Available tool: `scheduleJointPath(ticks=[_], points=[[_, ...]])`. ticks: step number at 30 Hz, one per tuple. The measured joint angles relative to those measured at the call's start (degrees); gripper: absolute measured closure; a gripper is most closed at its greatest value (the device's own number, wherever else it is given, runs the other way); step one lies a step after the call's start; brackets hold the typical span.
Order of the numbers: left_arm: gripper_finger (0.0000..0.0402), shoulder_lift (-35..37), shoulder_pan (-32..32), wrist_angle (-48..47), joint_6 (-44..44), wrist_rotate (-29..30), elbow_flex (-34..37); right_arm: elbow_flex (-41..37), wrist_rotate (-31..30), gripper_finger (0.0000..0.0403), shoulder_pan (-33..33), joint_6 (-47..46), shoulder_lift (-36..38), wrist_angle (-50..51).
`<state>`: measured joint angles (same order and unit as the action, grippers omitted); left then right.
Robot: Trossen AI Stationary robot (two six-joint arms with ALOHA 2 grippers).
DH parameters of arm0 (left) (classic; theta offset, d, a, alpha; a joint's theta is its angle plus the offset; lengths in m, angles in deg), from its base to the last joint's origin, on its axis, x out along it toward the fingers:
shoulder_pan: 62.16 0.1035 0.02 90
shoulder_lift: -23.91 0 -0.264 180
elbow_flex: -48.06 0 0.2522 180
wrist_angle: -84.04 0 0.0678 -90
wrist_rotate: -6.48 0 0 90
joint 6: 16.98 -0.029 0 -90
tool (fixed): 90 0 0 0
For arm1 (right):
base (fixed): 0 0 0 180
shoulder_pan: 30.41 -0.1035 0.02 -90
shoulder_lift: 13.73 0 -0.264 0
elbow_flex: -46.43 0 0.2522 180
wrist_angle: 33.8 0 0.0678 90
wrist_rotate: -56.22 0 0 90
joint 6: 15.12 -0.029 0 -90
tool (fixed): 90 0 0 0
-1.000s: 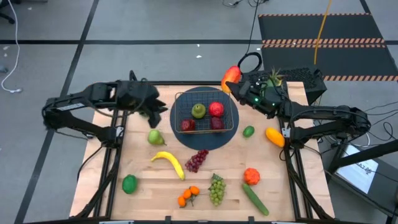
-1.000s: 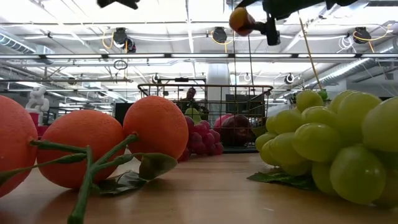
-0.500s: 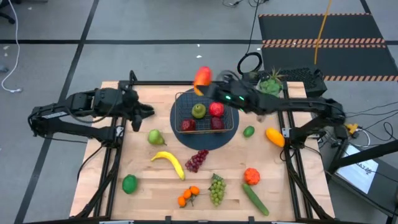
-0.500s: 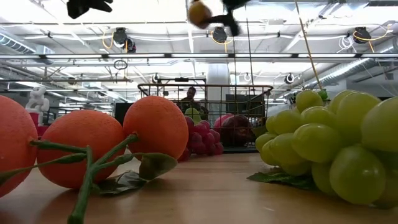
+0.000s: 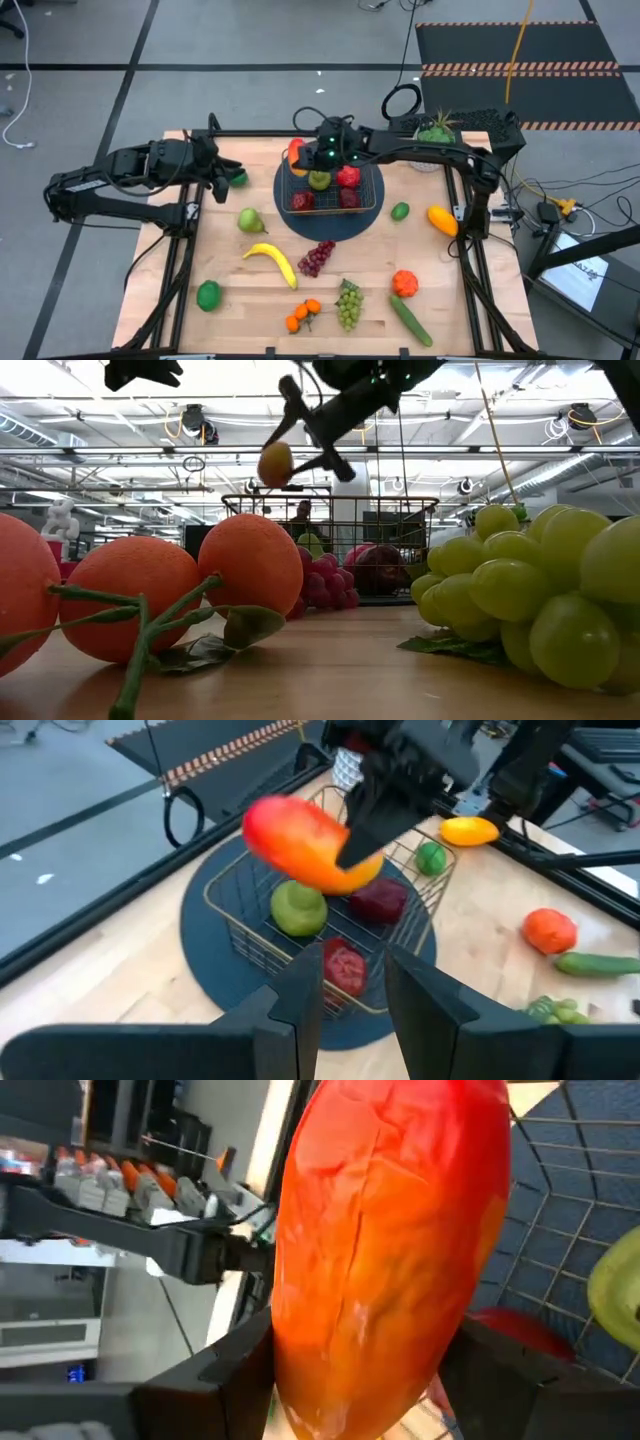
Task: Build produce basket
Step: Put the orange mango into the wire basket, then put the orange pumpkin into the wire basket
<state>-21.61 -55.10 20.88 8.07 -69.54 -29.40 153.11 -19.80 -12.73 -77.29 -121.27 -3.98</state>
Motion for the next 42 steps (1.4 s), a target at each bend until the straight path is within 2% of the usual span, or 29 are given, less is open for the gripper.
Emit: scheduleJointPath(ticks=[6, 11, 21, 26, 32, 37, 42], points=[[0.0295, 0.0, 1.7, -0.1, -0.8, 2.0, 0.0, -0.1, 5.8, 0.0168, 1.6, -0.6, -2.4, 2.9], [0.0295, 0.0, 3.3, -0.1, -2.1, 2.1, 0.0, -0.1, 7.3, 0.0148, 1.7, -0.6, -3.1, 2.8], [0.0295, 0.0, 5.0, 0.0, -2.8, 1.0, 0.0, -0.1, 5.4, 0.0089, 1.9, 3.2, -3.1, 2.8], [0.0295, 0.0, 4.8, 0.0, -0.5, -0.4, 0.0, -0.1, 5.7, 0.0062, 2.2, 3.6, -2.6, 2.0], [0.0295, 0.0, 4.8, -0.1, 3.3, -4.7, 0.0, -0.1, 5.8, 0.0060, 2.2, 6.4, 3.2, 1.2], [0.0295, 0.0, 4.8, -0.7, 4.9, -5.2, 0.0, -0.1, 5.5, 0.0061, 1.0, 13.2, 9.7, 3.9], [0.0295, 0.0, 4.8, -1.1, 5.1, -7.3, 0.0, -0.1, -0.2, 0.0062, -2.6, 17.3, 16.1, 12.3]])
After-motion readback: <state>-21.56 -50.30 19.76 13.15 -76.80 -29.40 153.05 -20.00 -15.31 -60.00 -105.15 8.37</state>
